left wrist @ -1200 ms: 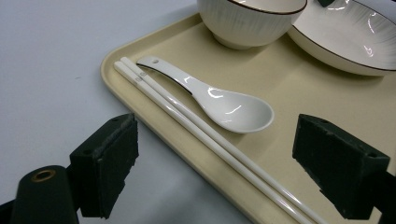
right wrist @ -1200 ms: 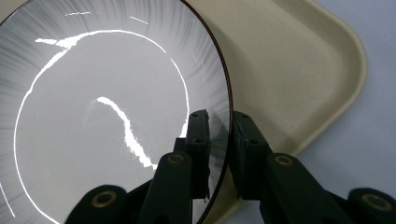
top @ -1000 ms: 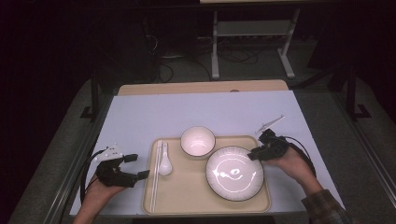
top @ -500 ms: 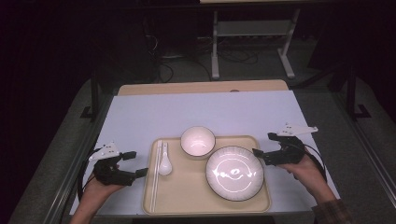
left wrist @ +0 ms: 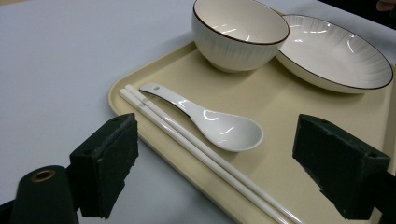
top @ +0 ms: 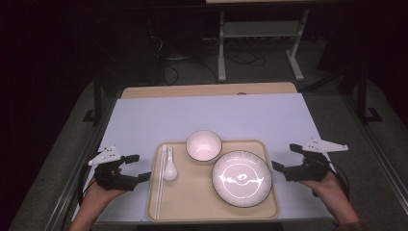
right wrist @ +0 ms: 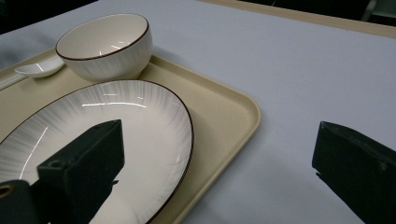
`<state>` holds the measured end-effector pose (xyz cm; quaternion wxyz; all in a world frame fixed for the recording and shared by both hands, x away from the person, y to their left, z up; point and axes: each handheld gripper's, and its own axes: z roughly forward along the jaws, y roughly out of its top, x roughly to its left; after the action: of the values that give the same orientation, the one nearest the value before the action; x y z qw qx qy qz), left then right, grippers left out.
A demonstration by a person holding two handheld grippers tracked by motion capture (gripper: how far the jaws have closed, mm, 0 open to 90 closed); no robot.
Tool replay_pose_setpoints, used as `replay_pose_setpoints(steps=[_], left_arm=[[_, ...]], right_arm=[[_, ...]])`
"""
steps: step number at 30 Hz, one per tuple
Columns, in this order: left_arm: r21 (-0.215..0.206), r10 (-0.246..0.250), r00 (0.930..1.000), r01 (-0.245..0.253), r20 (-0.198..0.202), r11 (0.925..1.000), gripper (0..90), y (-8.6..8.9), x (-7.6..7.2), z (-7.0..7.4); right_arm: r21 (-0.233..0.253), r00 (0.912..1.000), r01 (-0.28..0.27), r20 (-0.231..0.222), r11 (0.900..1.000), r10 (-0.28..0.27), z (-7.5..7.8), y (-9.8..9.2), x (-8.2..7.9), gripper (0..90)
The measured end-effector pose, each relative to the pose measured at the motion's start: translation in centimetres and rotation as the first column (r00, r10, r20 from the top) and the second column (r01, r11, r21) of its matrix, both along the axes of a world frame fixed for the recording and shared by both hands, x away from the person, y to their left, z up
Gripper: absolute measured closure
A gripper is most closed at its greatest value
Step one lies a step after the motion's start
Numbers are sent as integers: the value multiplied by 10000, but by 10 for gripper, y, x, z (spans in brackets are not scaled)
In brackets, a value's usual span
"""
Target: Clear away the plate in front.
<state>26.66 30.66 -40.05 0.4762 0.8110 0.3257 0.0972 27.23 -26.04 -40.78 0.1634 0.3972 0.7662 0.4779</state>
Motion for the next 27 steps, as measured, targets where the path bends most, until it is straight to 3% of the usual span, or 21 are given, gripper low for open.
replay_pose_setpoints(steps=[12,27], left_arm=[[-143,-14,9999,17,172,9999,133,6,-3,-1],[-197,82,9997,-78,217,9998,133,10,-4,-1]], right_arm=[[3,9984,539,-138,9985,-539,-9,-15,-19,10],[12,9981,610,-86,9981,-610,-10,-20,-22,10]])
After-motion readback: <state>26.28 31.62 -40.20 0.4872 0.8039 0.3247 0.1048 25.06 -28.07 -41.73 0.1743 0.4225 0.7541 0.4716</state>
